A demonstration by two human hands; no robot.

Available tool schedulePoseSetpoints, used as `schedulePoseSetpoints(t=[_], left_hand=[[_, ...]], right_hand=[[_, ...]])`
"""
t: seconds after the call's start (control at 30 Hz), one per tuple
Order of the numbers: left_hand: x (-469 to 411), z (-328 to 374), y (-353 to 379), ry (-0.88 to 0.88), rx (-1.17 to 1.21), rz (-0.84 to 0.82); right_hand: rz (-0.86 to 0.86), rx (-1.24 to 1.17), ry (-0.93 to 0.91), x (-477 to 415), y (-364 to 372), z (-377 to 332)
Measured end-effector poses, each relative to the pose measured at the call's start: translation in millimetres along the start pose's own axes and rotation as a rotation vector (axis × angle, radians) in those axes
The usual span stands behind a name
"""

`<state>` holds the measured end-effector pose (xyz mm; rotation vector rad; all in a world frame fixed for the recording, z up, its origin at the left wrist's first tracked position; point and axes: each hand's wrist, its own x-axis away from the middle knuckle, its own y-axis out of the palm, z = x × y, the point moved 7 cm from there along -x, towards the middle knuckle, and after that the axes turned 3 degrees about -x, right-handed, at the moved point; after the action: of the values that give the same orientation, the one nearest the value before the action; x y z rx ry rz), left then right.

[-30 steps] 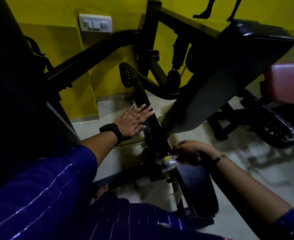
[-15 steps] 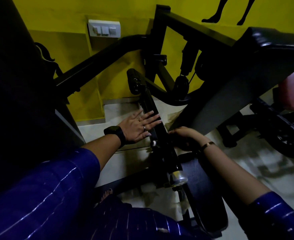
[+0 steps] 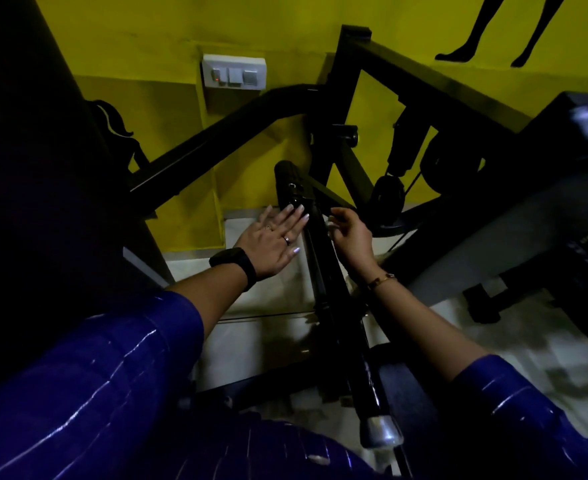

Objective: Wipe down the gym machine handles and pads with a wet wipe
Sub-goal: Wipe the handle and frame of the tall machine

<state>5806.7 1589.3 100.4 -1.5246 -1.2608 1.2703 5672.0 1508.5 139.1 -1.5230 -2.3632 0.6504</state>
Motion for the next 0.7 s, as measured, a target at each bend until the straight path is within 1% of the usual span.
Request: schedulePoseSetpoints(t=[0.07, 0.13, 0.27, 0.37, 0.43, 0.5, 0.6, 0.7], left_hand=[[-7.6, -8.4, 0.6, -0.029, -0.02, -0.05], [-16.9, -14.7, 0.4, -0.048, -0.043, -0.093], [-33.9, -21.8, -4.2, -0.063, -0.079, -0.172], [-42.6, -21.9, -3.5, -0.024, -0.139, -0.195], [-43.4, -22.4, -0.2, -0.019, -0.137, -0.194], [-41.4, -20.3, 1.1, -0.011, -0.123, -0.191], [-41.6, -20.8, 3.6, 0.009, -0.126, -0.188], [-41.2, -24.8, 4.7, 0.005, -0.108, -0.19]], right_hand=[[-0.085, 0.132, -0.181, -5.0, 10.0, -8.5], [-0.179, 0.238, -0.322, -7.6, 17.8, -13.8], [-0.323, 0.407, -0.488, -7.9, 21.9, -20.9], [-0.37, 0.454, -0.604, -4.9, 19.1, -24.1], [-0.343, 0.399, -0.596, -8.2, 16.8, -19.4], [-0.248, 0.35, -0.54, -13.6, 13.7, -14.9], [-0.116, 0.364, -0.422, -22.2, 14.6, -13.3], [-0.051, 0.383, -0.305, -36.7, 19.8, -13.2]])
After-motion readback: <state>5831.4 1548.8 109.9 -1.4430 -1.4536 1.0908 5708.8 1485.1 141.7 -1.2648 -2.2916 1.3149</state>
